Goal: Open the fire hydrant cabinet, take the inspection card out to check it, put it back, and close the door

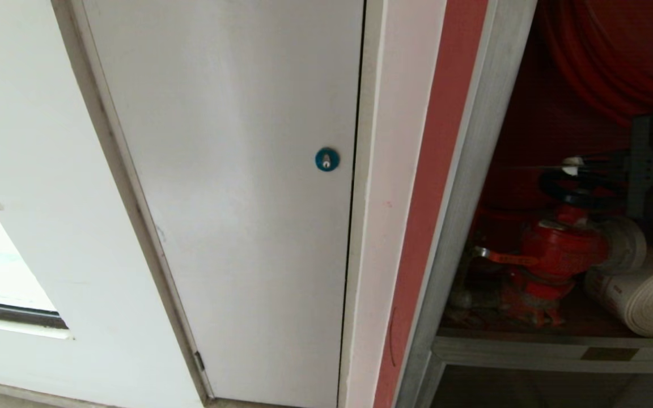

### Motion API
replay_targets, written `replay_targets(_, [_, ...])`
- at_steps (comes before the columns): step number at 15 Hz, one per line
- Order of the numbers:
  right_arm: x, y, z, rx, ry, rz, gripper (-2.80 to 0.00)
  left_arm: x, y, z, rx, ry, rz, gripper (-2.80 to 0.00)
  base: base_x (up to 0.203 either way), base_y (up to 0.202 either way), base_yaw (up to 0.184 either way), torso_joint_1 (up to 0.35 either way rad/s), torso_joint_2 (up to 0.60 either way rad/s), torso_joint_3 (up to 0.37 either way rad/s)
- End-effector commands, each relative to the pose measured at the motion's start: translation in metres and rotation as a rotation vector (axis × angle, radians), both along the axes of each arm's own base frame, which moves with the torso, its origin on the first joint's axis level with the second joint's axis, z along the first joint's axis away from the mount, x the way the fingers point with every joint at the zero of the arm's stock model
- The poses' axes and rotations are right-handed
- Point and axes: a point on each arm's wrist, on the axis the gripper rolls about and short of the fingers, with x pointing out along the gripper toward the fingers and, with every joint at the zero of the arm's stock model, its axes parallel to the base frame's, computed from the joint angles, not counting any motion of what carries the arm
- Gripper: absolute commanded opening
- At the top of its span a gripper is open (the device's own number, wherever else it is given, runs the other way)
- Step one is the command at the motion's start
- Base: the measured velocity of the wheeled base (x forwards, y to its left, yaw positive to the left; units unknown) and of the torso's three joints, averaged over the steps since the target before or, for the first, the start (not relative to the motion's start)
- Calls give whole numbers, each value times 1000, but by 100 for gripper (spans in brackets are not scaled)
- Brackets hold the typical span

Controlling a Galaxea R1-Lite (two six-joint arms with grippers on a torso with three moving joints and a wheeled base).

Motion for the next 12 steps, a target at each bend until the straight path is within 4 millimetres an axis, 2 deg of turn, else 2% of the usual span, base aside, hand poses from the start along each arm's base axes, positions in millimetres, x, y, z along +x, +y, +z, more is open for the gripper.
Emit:
replay_targets(1, [2,0,-1,8,2,2,-280,0,0,0,0,0,0,-280,0,0,0,0,0,0])
replay_targets(12, [18,2,-8,18,21,18,-280,0,0,0,0,0,0,-280,0,0,0,0,0,0])
